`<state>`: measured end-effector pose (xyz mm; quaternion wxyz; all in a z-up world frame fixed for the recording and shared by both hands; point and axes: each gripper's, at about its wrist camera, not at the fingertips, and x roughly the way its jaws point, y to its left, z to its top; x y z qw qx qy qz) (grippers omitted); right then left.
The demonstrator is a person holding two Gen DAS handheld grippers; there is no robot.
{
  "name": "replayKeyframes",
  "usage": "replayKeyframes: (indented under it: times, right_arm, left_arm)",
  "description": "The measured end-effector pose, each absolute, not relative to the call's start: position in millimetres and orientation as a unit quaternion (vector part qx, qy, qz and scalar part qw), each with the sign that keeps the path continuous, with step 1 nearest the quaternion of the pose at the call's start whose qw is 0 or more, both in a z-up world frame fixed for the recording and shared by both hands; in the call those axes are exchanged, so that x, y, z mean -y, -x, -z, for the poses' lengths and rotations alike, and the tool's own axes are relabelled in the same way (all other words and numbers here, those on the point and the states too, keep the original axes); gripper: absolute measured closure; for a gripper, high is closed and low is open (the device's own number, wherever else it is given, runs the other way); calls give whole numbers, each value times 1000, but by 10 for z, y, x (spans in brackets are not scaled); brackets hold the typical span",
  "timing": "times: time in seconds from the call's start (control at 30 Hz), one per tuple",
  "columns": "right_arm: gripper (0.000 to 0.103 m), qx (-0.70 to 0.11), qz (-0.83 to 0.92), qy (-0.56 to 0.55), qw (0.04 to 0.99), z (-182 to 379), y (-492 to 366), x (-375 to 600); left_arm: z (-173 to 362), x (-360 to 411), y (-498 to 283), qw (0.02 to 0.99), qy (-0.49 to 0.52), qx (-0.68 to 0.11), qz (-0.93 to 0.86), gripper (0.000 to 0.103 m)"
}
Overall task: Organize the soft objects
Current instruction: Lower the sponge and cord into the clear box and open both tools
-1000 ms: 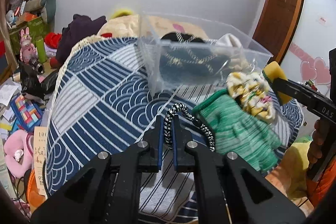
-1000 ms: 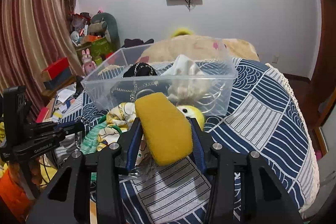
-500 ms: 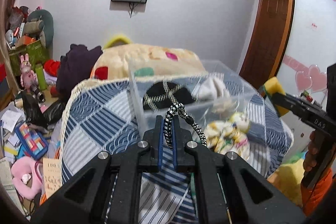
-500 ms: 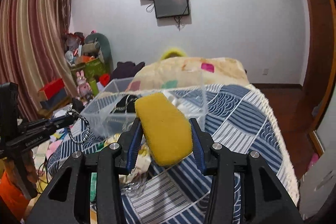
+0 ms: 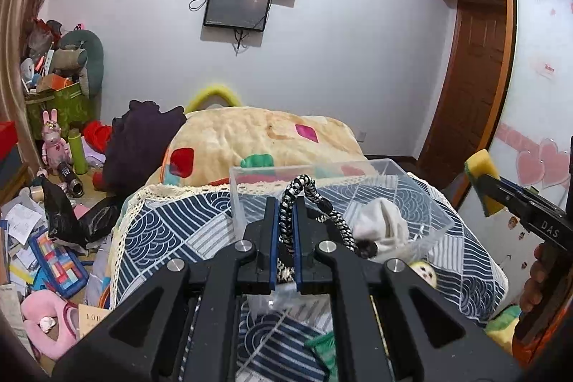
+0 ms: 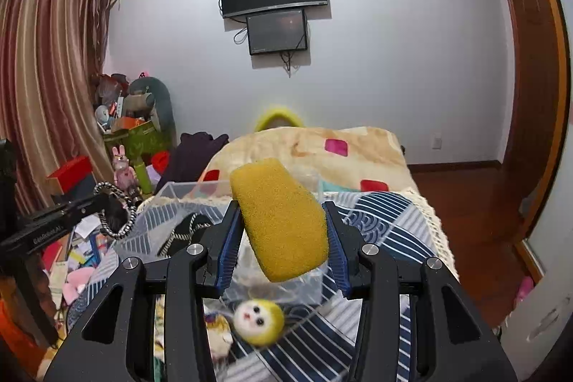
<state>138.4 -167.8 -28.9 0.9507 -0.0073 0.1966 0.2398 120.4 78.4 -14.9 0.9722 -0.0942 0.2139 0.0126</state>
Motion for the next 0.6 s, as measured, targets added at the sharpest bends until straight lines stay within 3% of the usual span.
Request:
replayKeyframes:
  times: [0.6]
  right_arm:
    - [62,-270,-216,58,937,775,-1844,1279]
  left_arm:
    - [651,-632,-1696,956,67,-286,-12,97]
